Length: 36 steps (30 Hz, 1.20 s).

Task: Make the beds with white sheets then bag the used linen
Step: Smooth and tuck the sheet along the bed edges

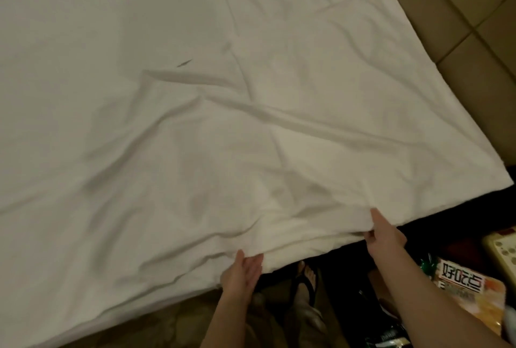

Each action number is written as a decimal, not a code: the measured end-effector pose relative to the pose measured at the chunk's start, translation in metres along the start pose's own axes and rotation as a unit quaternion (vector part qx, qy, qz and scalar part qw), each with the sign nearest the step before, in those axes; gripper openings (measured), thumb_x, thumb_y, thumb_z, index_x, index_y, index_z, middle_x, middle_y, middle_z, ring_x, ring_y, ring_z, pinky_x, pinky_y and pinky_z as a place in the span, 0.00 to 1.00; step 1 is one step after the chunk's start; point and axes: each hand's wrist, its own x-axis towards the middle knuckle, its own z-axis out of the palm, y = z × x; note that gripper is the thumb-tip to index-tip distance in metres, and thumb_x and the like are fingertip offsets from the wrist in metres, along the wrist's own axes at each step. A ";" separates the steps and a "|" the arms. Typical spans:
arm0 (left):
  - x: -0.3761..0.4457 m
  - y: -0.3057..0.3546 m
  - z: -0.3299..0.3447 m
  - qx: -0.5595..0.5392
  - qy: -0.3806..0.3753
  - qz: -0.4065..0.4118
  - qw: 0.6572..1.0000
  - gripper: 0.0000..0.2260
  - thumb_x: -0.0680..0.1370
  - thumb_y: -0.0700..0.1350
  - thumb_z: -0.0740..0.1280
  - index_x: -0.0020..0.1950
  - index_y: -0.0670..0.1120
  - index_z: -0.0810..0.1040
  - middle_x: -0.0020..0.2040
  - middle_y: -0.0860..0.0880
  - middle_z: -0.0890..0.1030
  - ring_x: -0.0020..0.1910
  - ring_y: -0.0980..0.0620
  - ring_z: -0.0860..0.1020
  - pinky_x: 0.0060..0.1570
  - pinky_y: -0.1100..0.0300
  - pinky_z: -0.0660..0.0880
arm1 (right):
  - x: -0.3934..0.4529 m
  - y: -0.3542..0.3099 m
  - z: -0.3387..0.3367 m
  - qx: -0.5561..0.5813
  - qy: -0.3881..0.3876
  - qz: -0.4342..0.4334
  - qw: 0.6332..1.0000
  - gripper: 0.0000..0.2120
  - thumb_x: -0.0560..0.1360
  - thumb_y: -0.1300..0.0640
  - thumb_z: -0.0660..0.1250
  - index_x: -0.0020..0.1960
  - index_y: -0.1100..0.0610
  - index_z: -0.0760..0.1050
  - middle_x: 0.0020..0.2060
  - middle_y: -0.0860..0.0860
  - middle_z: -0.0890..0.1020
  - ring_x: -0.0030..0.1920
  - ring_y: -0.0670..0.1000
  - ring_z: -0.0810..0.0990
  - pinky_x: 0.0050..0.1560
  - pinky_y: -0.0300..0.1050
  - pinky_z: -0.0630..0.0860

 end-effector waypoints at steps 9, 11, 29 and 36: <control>-0.008 0.099 0.024 0.445 -0.069 0.223 0.865 0.13 0.80 0.44 0.64 0.44 0.36 0.82 0.36 0.44 0.84 0.32 0.51 0.83 0.32 0.64 0.75 | -0.017 0.002 0.012 -0.389 0.057 -0.312 0.865 0.22 0.78 0.55 0.62 0.27 0.62 0.65 0.25 0.55 0.70 0.29 0.57 0.71 0.34 0.48 0.70; -0.004 0.131 0.031 0.496 0.005 0.360 0.790 0.11 0.80 0.44 0.64 0.56 0.39 0.81 0.49 0.44 0.84 0.49 0.46 0.82 0.47 0.60 0.74 | -0.017 0.001 0.037 -0.440 -0.010 -0.381 0.813 0.15 0.78 0.57 0.62 0.34 0.62 0.70 0.33 0.56 0.75 0.38 0.60 0.76 0.39 0.49 0.71; 0.075 0.371 0.070 0.494 0.093 0.614 0.608 0.18 0.80 0.43 0.62 0.70 0.44 0.70 0.66 0.42 0.71 0.65 0.42 0.68 0.61 0.47 0.66 | -0.031 -0.024 0.362 -0.655 -0.123 -0.562 0.489 0.17 0.81 0.52 0.54 0.65 0.58 0.71 0.66 0.56 0.70 0.64 0.59 0.69 0.60 0.55 0.69; 0.113 0.475 0.108 0.555 0.158 0.472 0.667 0.19 0.82 0.54 0.56 0.68 0.46 0.73 0.66 0.42 0.74 0.68 0.41 0.67 0.64 0.47 0.63 | -0.010 -0.068 0.470 -0.647 -0.124 -0.636 0.402 0.19 0.80 0.47 0.57 0.65 0.58 0.71 0.63 0.57 0.73 0.65 0.59 0.69 0.62 0.58 0.66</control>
